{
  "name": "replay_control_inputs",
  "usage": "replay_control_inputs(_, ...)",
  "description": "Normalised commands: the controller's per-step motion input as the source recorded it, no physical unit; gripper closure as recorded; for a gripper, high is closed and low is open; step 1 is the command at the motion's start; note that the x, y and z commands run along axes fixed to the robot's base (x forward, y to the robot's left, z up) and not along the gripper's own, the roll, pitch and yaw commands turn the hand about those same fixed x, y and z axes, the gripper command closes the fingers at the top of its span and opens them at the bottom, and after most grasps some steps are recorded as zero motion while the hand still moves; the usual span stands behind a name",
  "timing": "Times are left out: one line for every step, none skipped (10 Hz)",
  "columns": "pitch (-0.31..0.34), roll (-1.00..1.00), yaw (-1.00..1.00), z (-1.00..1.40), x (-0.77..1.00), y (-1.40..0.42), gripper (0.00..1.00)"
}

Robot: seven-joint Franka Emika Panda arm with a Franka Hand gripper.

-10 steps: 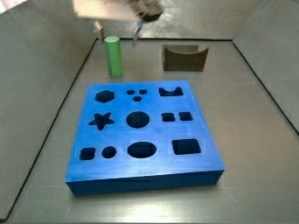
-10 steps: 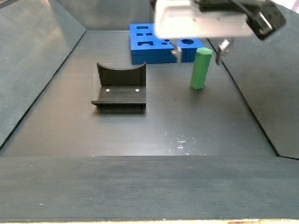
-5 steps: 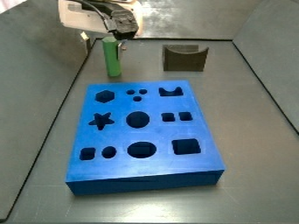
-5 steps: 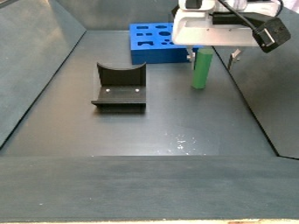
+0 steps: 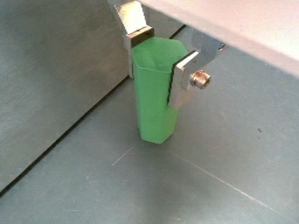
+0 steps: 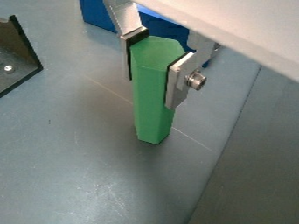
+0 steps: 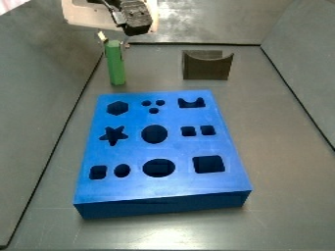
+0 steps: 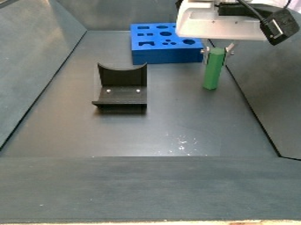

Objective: Pick up the hexagon object. Move to above the board. Insert the hexagon object.
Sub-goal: Pick up the hexagon object, then move to above the board.

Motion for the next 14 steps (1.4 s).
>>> replay_control_inputs(0.000,0.00,0.00,0.00,0.00,0.00,1.00)
replay_control_inputs(0.000,0.00,0.00,0.00,0.00,0.00,1.00)
replay_control_inputs(0.000,0.00,0.00,0.00,0.00,0.00,1.00)
replay_control_inputs(0.000,0.00,0.00,0.00,0.00,0.00,1.00)
replay_control_inputs(0.000,0.00,0.00,0.00,0.00,0.00,1.00)
replay_control_inputs(0.000,0.00,0.00,0.00,0.00,0.00,1.00)
replay_control_inputs(0.000,0.00,0.00,0.00,0.00,0.00,1.00)
replay_control_inputs(0.000,0.00,0.00,0.00,0.00,0.00,1.00)
replay_control_inputs(0.000,0.00,0.00,0.00,0.00,0.00,1.00)
replay_control_inputs(0.000,0.00,0.00,0.00,0.00,0.00,1.00)
replay_control_inputs(0.000,0.00,0.00,0.00,0.00,0.00,1.00)
replay_control_inputs(0.000,0.00,0.00,0.00,0.00,0.00,1.00)
replay_control_inputs(-0.203,0.20,0.18,1.00,0.08,-0.05,1.00)
replay_control_inputs(-0.178,0.19,0.16,1.00,0.07,-0.07,1.00)
